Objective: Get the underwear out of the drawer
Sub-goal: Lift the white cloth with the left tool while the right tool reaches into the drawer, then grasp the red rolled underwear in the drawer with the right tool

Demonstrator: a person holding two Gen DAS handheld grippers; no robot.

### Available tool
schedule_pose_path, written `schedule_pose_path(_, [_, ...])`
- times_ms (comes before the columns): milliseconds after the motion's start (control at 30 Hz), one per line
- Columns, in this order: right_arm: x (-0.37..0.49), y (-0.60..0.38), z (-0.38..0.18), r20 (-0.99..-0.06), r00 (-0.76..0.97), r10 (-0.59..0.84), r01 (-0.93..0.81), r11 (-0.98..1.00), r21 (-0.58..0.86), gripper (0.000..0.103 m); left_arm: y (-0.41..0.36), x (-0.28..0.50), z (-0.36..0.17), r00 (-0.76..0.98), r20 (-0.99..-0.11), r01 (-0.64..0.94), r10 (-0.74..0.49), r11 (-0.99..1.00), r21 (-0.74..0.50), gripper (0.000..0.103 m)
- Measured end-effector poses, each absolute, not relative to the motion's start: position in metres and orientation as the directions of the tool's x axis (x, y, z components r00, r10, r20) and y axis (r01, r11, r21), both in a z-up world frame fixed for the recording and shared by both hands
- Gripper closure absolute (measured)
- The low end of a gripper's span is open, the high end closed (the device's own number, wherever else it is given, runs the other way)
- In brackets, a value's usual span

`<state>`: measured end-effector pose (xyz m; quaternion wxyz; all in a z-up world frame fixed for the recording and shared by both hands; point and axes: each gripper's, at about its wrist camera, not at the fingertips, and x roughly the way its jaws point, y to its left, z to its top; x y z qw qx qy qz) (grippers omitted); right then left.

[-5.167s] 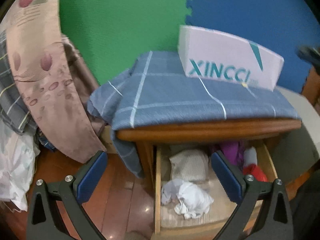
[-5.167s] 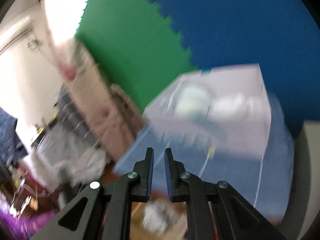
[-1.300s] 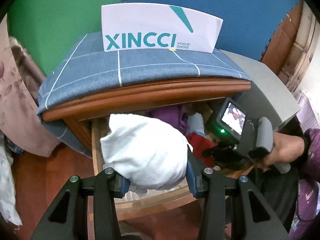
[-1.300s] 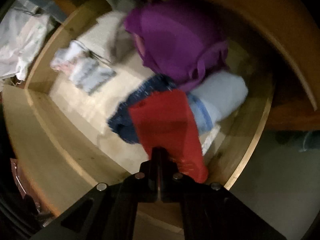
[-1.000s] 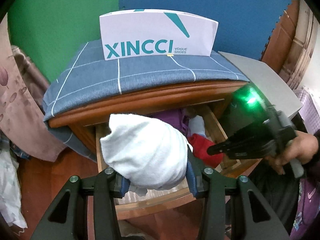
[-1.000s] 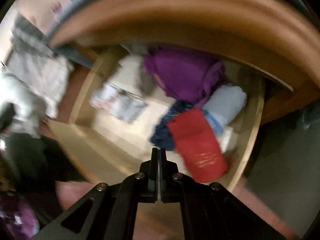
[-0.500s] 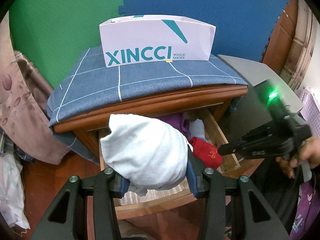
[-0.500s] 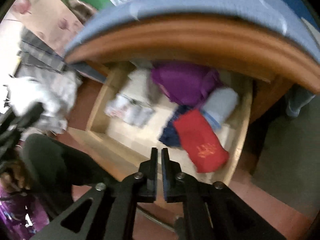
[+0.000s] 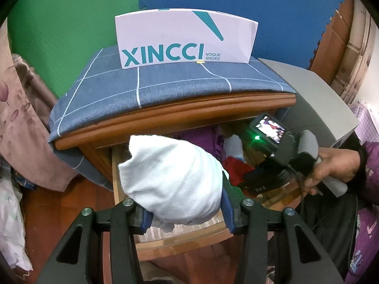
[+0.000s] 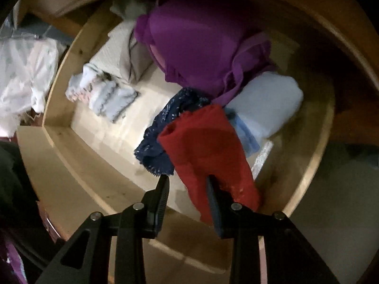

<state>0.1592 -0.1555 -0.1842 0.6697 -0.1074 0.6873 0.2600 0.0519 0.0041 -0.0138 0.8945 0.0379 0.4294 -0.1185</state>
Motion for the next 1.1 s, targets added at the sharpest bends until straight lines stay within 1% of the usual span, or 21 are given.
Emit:
schedule_pose_path(33, [0.161,-0.155,-0.185,-0.978,-0.082,0.191,-0.493,0.845,0.207,0.069,0.005,0.052,-0.014,0.603,-0.777,0.245,-0.180,0.969,-0.035,0.059])
schedule_pose_path(67, [0.164,-0.155,-0.188,-0.978,-0.102,0.184,-0.486,0.848,0.210,0.062,0.006,0.052,-0.015,0.604,-0.776,0.244,-0.181,0.969,-0.036,0.059])
schedule_pose_path(100, [0.167,-0.154,-0.193,-0.971,-0.142,0.191,-0.481,0.844,0.237,0.047,0.006,0.052,-0.015,0.605,-0.775,0.243,-0.183,0.969,-0.039,0.059])
schedule_pose_path(133, [0.171,-0.156,-0.200,-0.951,-0.197,0.238,-0.462,0.833,0.305,0.040,0.007,0.052,-0.015,0.605,-0.775,0.243,-0.184,0.969,-0.040,0.059])
schedule_pose_path(167, [0.174,-0.160,-0.204,-0.929,-0.225,0.294,-0.434,0.823,0.366,0.029,0.008,0.052,-0.015,0.605,-0.775,0.243,-0.185,0.969,-0.041,0.059])
schedule_pose_path(200, [0.178,-0.167,-0.207,-0.892,-0.251,0.376,-0.383,0.807,0.449,0.021,0.009,0.052,-0.015,0.606,-0.774,0.242,-0.185,0.969,-0.043,0.059])
schedule_pose_path(233, [0.181,-0.172,-0.208,-0.866,-0.259,0.427,-0.345,0.797,0.496,0.021,0.009,0.052,-0.015,0.606,-0.773,0.242,-0.187,0.969,-0.045,0.059])
schedule_pose_path(300, [0.183,-0.175,-0.208,-0.856,-0.276,0.437,-0.335,0.791,0.512,0.021,0.010,0.051,-0.015,0.609,-0.770,0.242,-0.190,0.969,-0.048,0.059])
schedule_pose_path(400, [0.175,-0.166,-0.206,-0.905,-0.236,0.355,-0.420,0.803,0.424,0.022,0.010,0.051,-0.014,0.614,-0.767,0.241,-0.190,0.969,-0.047,0.059])
schedule_pose_path(500, [0.165,-0.156,-0.193,-0.962,-0.136,0.239,-0.517,0.811,0.274,0.022,0.011,0.050,-0.013,0.619,-0.763,0.239,-0.187,0.970,-0.044,0.059])
schedule_pose_path(600, [0.151,-0.152,-0.170,-0.985,-0.031,0.169,-0.589,0.793,0.155,0.022,0.014,0.051,-0.013,0.625,-0.757,0.232,-0.191,0.971,-0.053,0.058])
schedule_pose_path(633, [0.148,-0.153,-0.165,-0.992,0.021,0.128,-0.607,0.790,0.089,0.022,0.015,0.051,-0.013,0.624,-0.757,0.229,-0.192,0.972,-0.058,0.058])
schedule_pose_path(700, [0.148,-0.156,-0.165,-0.993,0.117,-0.015,-0.616,0.783,-0.085,0.021,0.016,0.052,-0.015,0.622,-0.758,0.227,-0.195,0.972,-0.063,0.058])
schedule_pose_path(733, [0.149,-0.157,-0.169,-0.992,0.121,-0.047,-0.614,0.781,-0.112,0.021,0.016,0.052,-0.015,0.621,-0.758,0.228,-0.197,0.972,-0.065,0.058])
schedule_pose_path(800, [0.152,-0.156,-0.177,-0.996,0.079,-0.036,-0.615,0.785,-0.077,0.021,0.015,0.051,-0.014,0.624,-0.755,0.233,-0.201,0.970,-0.066,0.058])
schedule_pose_path(900, [0.158,-0.153,-0.189,-0.995,0.069,-0.078,-0.621,0.776,-0.104,0.021,0.014,0.049,-0.014,0.631,-0.751,0.238,-0.195,0.970,-0.052,0.057])
schedule_pose_path(1033, [0.167,-0.152,-0.206,-0.994,0.005,-0.106,-0.625,0.776,-0.086,0.021,0.017,0.051,-0.017,0.624,-0.756,0.230,-0.197,0.971,-0.064,0.057])
schedule_pose_path(1100, [0.167,-0.147,-0.209,-0.991,0.005,-0.134,-0.652,0.751,-0.105,0.022,0.018,0.052,-0.018,0.624,-0.756,0.228,-0.199,0.971,-0.067,0.057])
